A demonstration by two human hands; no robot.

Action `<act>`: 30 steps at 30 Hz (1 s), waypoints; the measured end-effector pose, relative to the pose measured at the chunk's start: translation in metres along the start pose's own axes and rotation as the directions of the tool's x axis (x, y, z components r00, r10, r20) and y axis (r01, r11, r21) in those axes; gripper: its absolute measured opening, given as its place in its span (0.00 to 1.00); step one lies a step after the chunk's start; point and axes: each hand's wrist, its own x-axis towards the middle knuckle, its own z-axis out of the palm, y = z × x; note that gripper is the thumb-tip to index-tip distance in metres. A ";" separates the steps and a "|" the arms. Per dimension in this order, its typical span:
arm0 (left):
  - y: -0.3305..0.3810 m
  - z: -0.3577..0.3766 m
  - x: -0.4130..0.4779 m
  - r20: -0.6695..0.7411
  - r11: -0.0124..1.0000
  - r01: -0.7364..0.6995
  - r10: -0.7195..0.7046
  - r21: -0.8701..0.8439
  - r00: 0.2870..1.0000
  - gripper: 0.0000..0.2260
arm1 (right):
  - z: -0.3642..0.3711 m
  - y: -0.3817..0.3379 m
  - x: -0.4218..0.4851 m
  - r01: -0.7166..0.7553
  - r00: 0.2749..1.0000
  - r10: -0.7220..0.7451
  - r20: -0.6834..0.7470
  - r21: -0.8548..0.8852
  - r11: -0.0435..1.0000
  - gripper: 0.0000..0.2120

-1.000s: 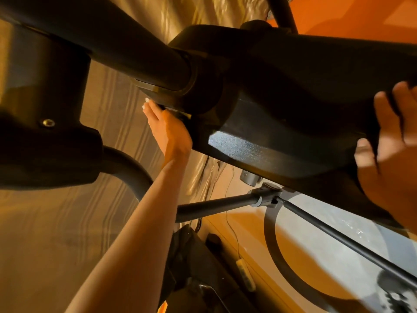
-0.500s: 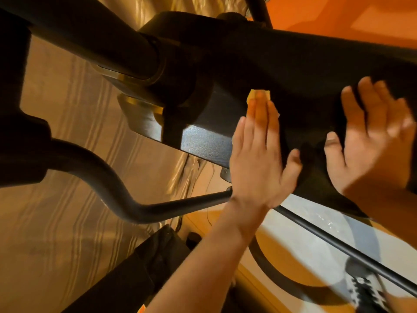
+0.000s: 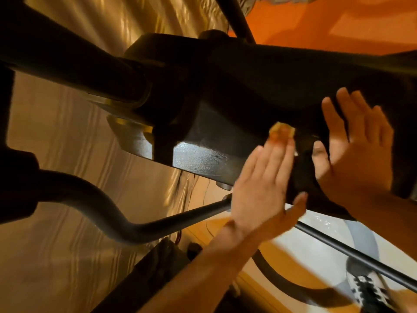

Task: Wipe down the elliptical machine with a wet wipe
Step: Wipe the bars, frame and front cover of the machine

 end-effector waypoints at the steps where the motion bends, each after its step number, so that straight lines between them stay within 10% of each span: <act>1: -0.018 -0.006 0.010 -0.046 0.998 0.054 -0.055 -0.013 0.997 0.36 | 0.000 0.000 0.000 0.003 1.000 -0.003 0.000 -0.001 1.000 0.33; 6: -0.095 -0.037 0.060 -0.241 0.965 0.244 -0.259 -0.091 0.935 0.37 | 0.001 0.002 0.001 -0.001 1.000 0.001 0.026 -0.017 1.000 0.32; 16: -0.114 -0.057 0.117 -0.178 0.909 0.417 -0.411 -0.002 0.894 0.49 | 0.001 0.004 0.000 0.021 1.000 -0.021 0.001 -0.043 0.999 0.31; 30: -0.118 -0.029 -0.032 -0.111 0.960 0.278 -0.273 0.033 0.956 0.40 | 0.002 0.003 0.001 0.013 1.000 -0.013 -0.011 -0.012 1.000 0.31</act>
